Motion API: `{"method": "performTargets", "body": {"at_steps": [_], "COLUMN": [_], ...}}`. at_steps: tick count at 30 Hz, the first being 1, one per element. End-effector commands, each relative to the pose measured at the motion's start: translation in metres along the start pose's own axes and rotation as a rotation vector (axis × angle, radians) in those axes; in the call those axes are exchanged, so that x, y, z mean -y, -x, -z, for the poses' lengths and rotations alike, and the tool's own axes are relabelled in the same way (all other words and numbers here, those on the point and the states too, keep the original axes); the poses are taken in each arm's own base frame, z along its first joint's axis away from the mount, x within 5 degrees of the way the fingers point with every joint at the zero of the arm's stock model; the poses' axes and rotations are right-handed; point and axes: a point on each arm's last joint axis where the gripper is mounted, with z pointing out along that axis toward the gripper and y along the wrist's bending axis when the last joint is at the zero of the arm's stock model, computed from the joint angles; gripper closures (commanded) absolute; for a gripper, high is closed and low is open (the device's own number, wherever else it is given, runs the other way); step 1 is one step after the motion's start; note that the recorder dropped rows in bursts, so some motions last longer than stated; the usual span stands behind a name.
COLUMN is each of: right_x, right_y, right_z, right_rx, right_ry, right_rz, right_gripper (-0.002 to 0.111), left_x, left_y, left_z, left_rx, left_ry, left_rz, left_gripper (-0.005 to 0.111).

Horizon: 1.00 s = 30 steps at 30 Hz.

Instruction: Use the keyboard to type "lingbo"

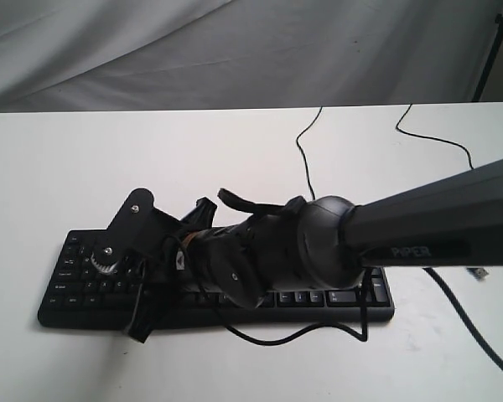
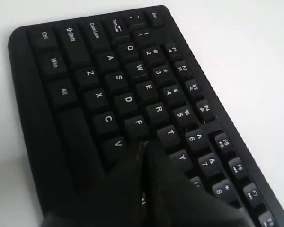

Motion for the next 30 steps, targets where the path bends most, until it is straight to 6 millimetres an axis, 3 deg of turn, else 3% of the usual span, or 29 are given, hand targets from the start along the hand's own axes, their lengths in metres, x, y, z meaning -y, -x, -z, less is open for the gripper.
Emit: {"method": "performTargets", "body": {"at_steps": [1,18,23,30], "right_x": [-0.005,-0.007,-0.010,-0.006], "right_y": [-0.001,-0.007,-0.018,-0.006], "right_z": [-0.002,-0.011,-0.021,-0.008], "right_rx": [0.008,0.010,-0.022,0.011], "right_ry": [0.003,-0.005,0.005,-0.005], "right_rz": [0.017,0.018,0.008,0.007], "right_gripper": [0.108,0.108,0.108,0.108], "left_x": [0.000,0.000,0.000,0.000], "left_y": [-0.001,-0.001,-0.001,-0.001], "left_z": [-0.001,-0.001,-0.001,-0.001], "left_rx": [-0.003,-0.003,-0.003,-0.003], "left_ry": [-0.004,-0.004,-0.004,-0.004], "left_rz": [0.003,0.003,0.003,0.003], "left_gripper": [0.106,0.106,0.106,0.106]}}
